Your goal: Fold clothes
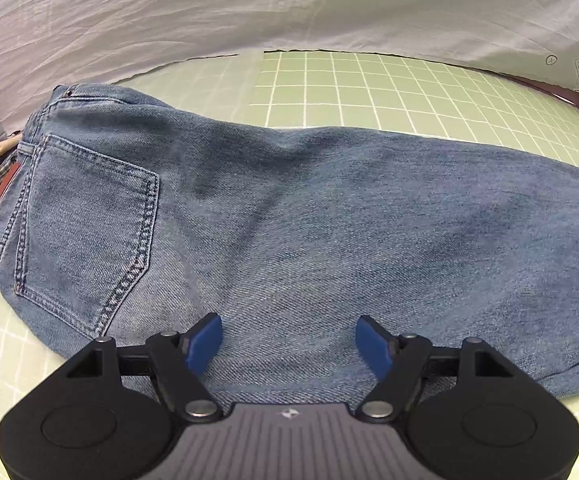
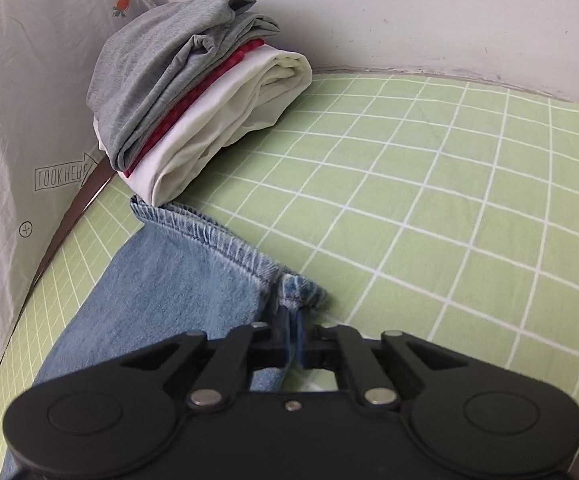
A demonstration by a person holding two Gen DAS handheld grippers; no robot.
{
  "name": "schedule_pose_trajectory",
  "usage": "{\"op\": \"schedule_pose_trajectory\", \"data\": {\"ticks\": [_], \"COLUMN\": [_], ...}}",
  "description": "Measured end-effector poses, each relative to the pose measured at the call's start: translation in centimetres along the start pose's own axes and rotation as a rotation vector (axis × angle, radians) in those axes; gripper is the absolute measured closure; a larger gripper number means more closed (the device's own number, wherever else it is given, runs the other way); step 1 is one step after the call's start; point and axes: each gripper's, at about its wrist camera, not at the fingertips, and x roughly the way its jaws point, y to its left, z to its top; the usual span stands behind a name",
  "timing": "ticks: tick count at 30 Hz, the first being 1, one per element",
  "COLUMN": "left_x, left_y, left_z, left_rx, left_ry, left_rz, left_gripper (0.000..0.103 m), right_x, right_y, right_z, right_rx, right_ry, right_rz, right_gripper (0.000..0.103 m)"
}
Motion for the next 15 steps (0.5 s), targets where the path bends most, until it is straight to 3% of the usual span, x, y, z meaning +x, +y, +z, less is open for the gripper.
{"op": "schedule_pose_trajectory", "data": {"ticks": [5, 9, 15], "left_x": [-0.5, -1.1, -2.2], "left_y": [-1.1, -0.7, -0.2], "left_z": [-1.8, -3.9, -5.6], "left_rx": [-0.016, -0.140, -0.187], "left_ry": [0.024, 0.062, 0.066], "left_rz": [0.014, -0.019, -0.017], "left_gripper": [0.029, 0.028, 0.027], "right_x": [-0.2, -0.2, -0.9], "right_y": [-0.5, -1.3, 0.2], "right_z": [0.4, 0.8, -0.1], "right_rx": [-0.127, -0.131, -0.323], "right_ry": [0.001, 0.012, -0.007], "right_rz": [-0.042, -0.057, -0.128], "right_gripper": [0.101, 0.101, 0.097]}}
